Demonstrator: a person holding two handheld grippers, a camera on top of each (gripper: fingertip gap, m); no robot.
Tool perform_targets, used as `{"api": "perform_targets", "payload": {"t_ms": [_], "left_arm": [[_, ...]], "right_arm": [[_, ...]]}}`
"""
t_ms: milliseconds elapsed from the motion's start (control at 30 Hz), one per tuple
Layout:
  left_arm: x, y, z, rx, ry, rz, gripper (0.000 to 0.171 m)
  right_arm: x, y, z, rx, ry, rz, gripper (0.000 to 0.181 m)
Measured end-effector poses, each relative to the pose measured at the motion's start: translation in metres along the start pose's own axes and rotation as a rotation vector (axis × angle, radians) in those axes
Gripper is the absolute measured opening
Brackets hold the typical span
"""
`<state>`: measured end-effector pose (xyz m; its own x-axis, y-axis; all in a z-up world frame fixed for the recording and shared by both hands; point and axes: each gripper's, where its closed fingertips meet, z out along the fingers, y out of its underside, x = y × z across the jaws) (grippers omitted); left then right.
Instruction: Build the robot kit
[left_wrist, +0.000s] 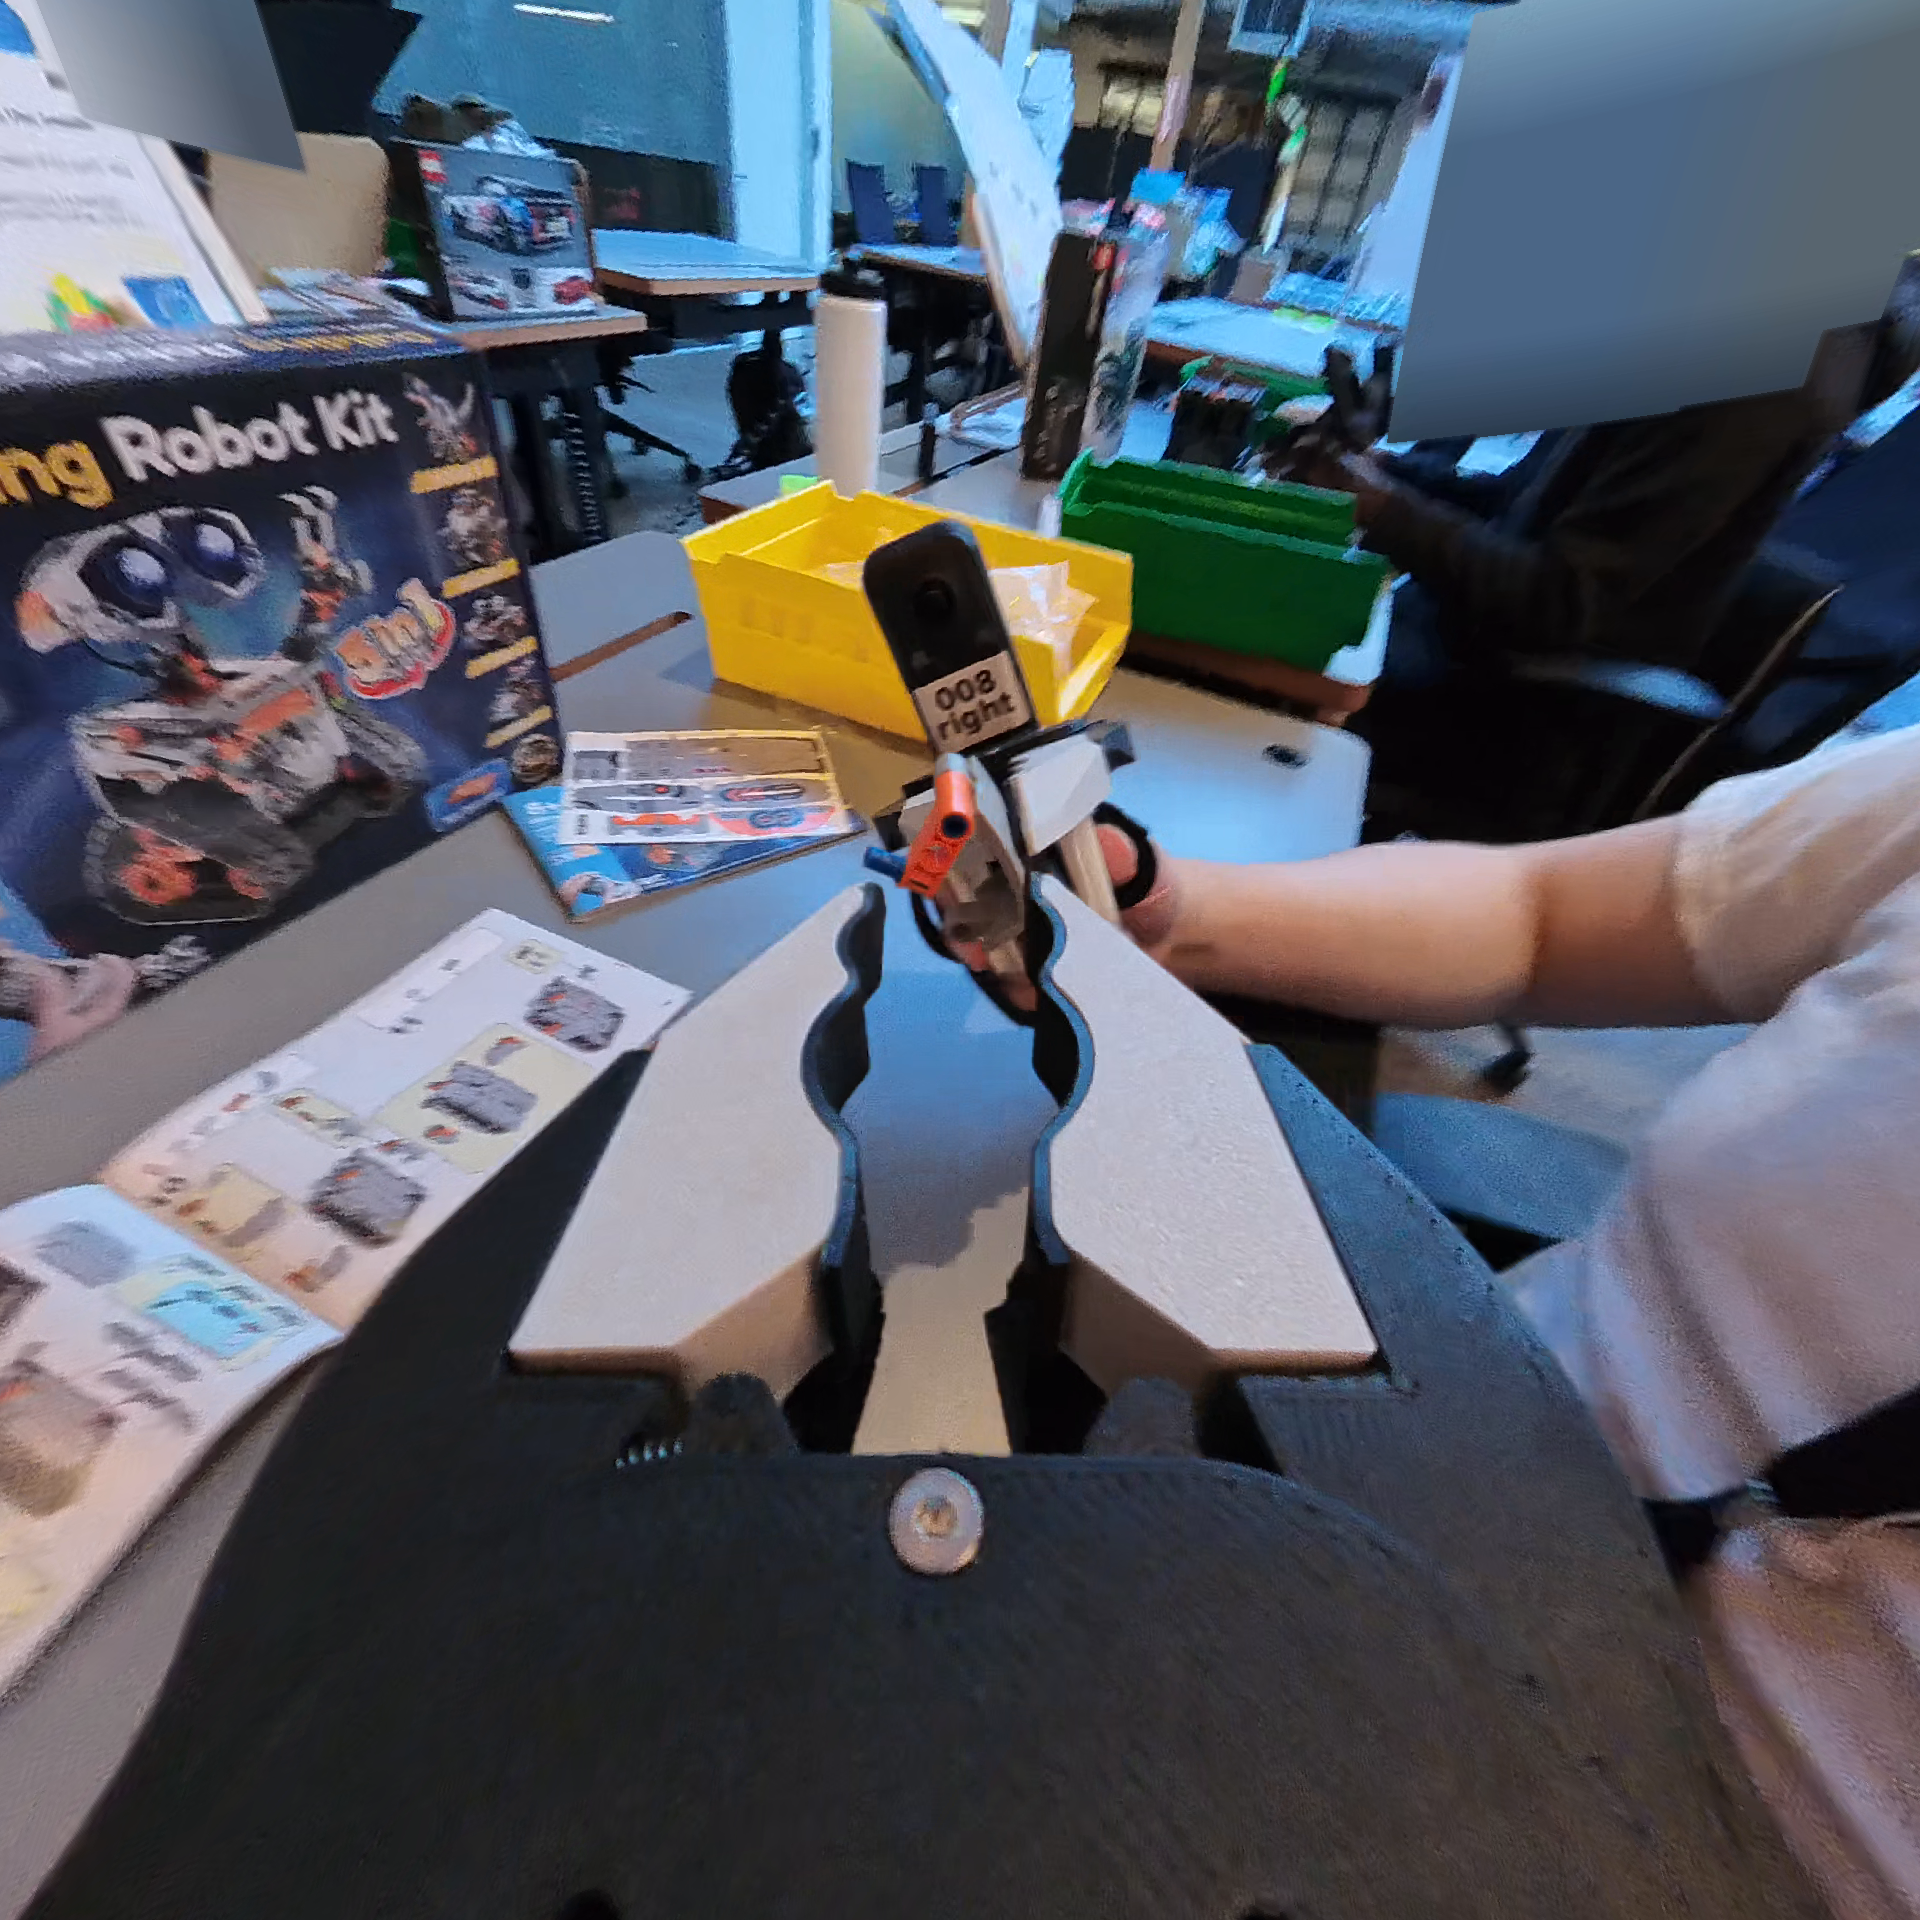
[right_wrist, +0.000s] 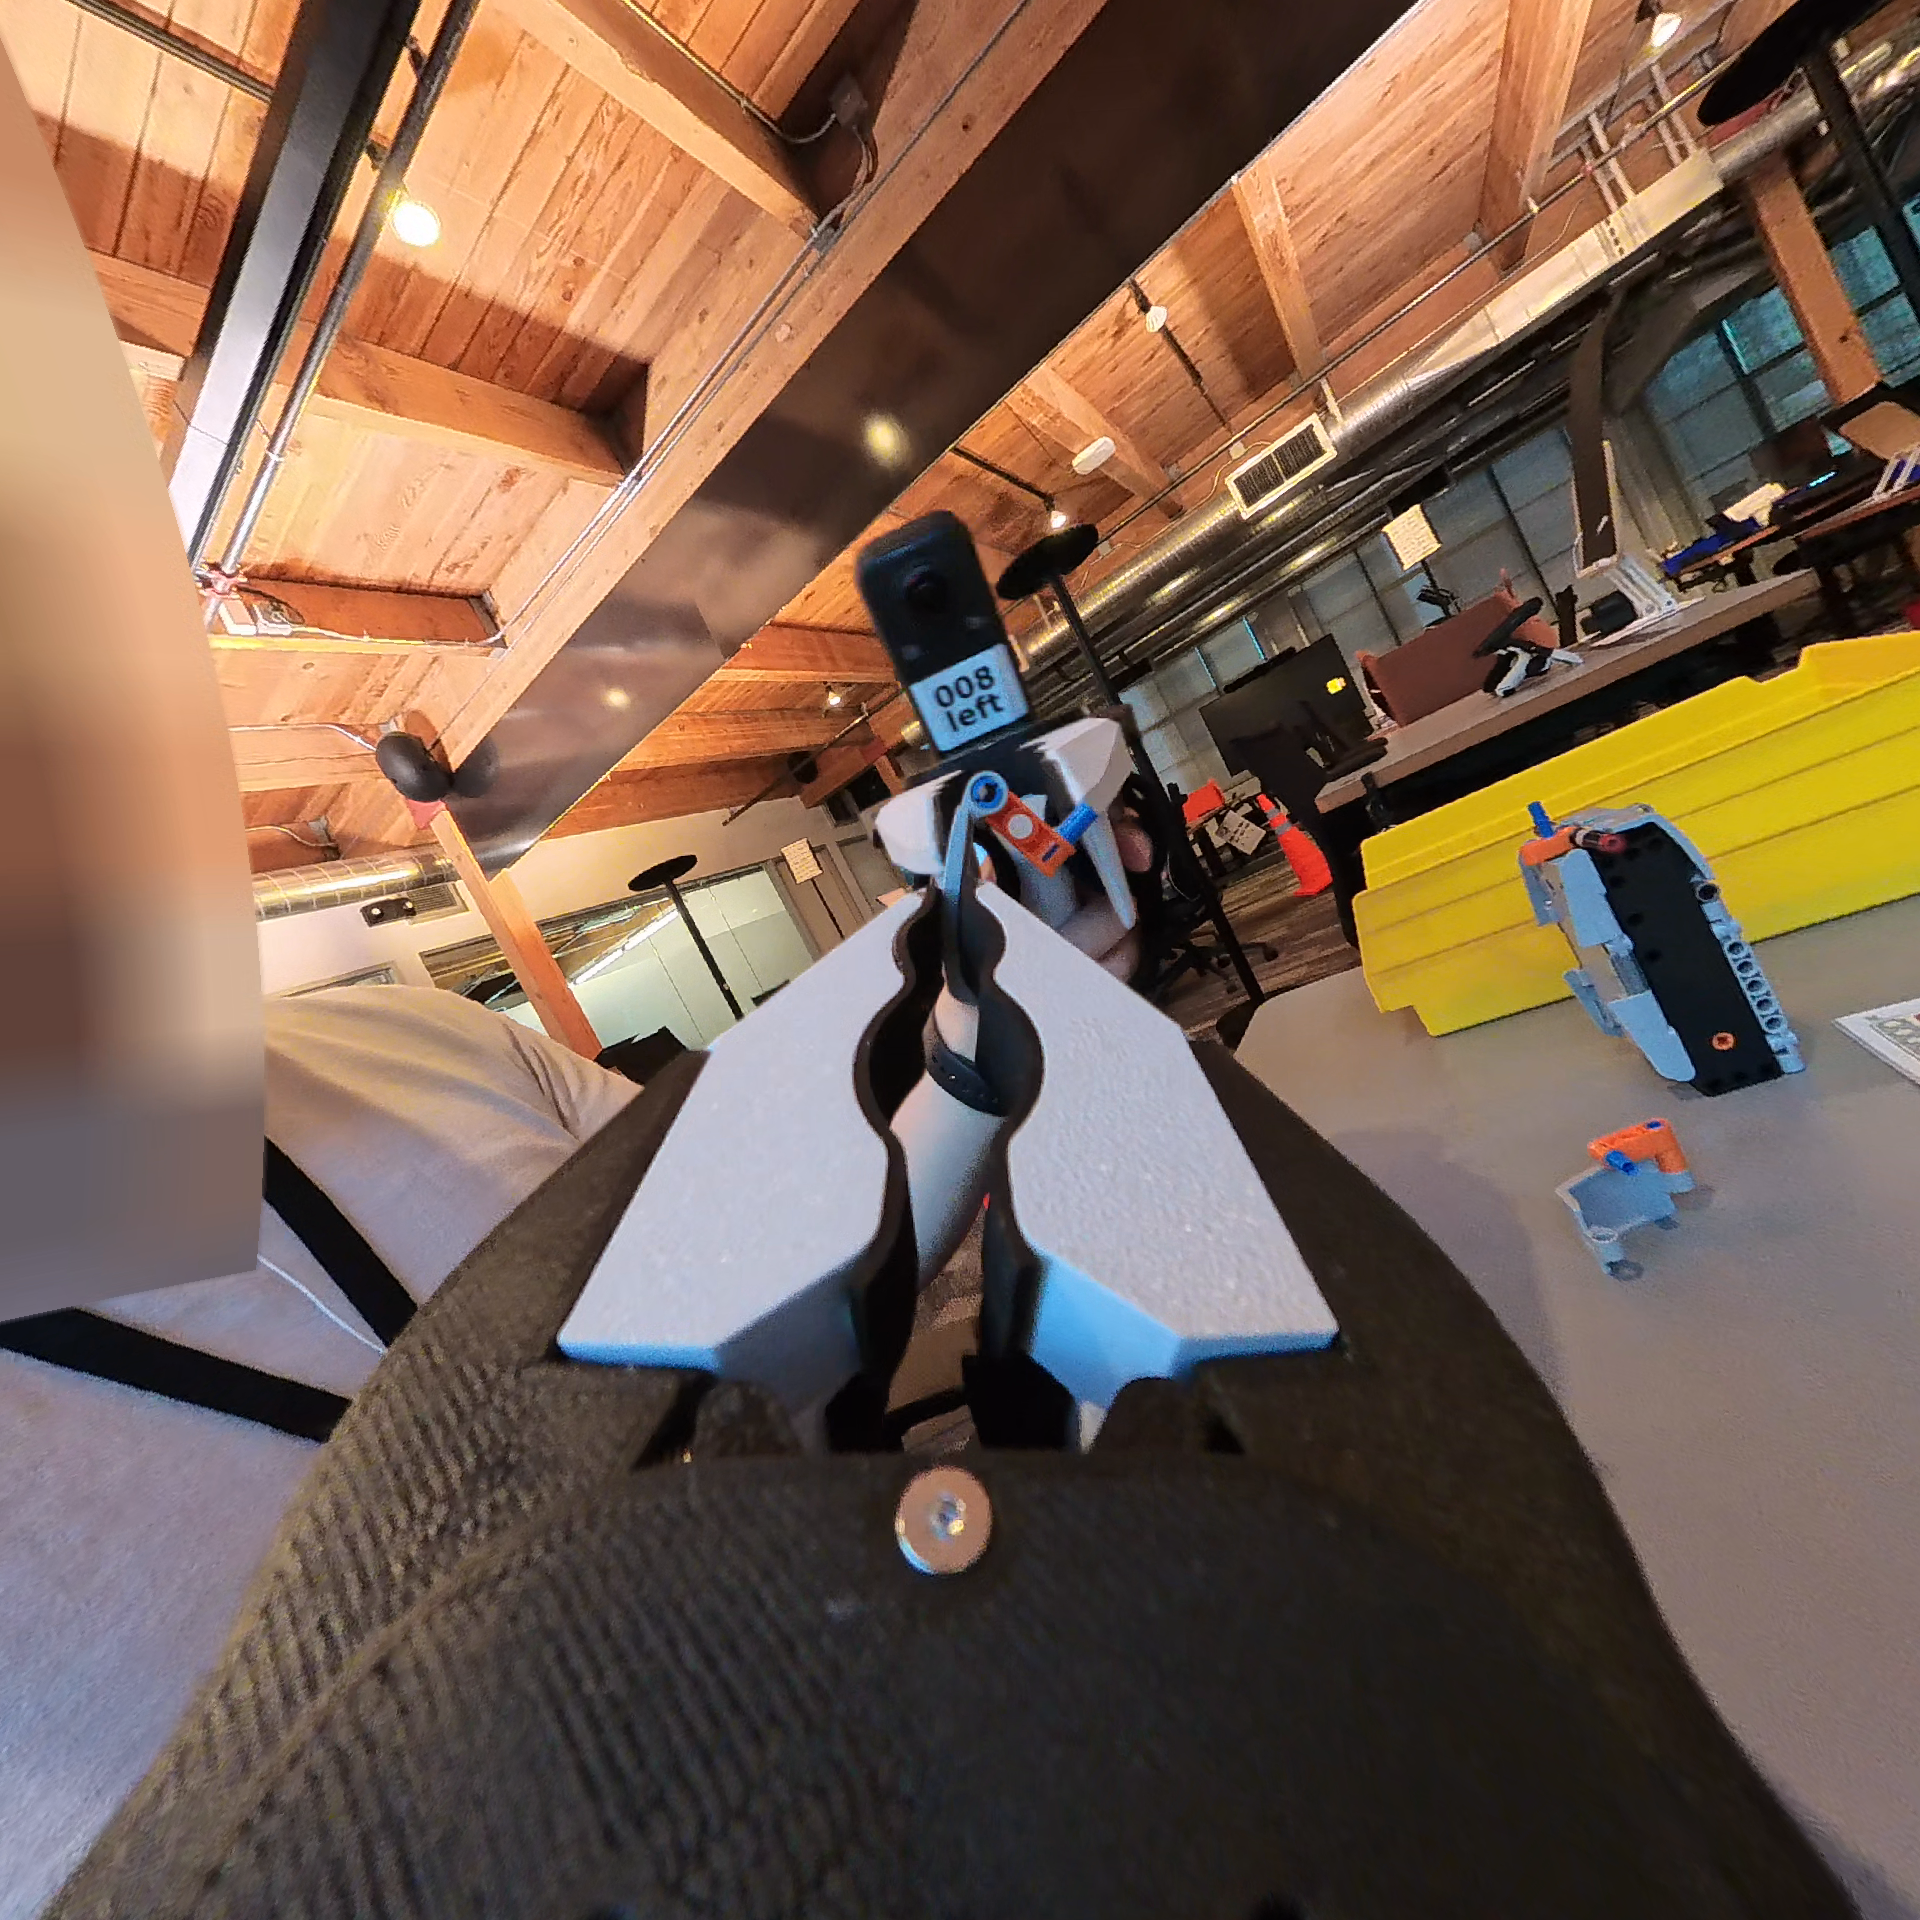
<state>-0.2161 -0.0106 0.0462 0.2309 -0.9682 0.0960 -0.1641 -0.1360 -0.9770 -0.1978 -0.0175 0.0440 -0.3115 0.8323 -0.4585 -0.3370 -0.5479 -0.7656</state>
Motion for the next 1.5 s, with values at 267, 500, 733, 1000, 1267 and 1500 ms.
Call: {"api": "perform_targets", "payload": {"t_ms": [267, 500, 733, 1000, 1267, 1500], "left_arm": [[-0.003, 0.004, 0.009, -0.030, -0.058, 0.063, 0.014], [0.001, 0.008, 0.005, -0.022, 0.056, -0.126, 0.014], [0.008, 0.008, 0.002, -0.014, 0.217, -0.403, 0.015], [0.008, 0.016, 0.001, -0.035, 0.266, -0.534, 0.015], [0.009, 0.014, 0.000, -0.028, 0.193, -0.317, 0.012], [0.002, 0.019, 0.002, -0.051, 0.192, -0.395, 0.010]], "right_arm": [[0.003, 0.007, 0.001, -0.030, 0.027, -0.105, 0.001], [0.003, 0.015, 0.003, -0.068, 0.043, -0.261, 0.002], [0.001, 0.021, 0.005, -0.084, 0.065, -0.478, 0.002], [0.006, 0.027, 0.005, -0.122, 0.096, -0.610, 0.002], [0.005, 0.026, 0.007, -0.065, 0.022, -0.366, 0.001], [0.013, 0.028, 0.006, -0.087, 0.047, -0.337, 0.002]]}}
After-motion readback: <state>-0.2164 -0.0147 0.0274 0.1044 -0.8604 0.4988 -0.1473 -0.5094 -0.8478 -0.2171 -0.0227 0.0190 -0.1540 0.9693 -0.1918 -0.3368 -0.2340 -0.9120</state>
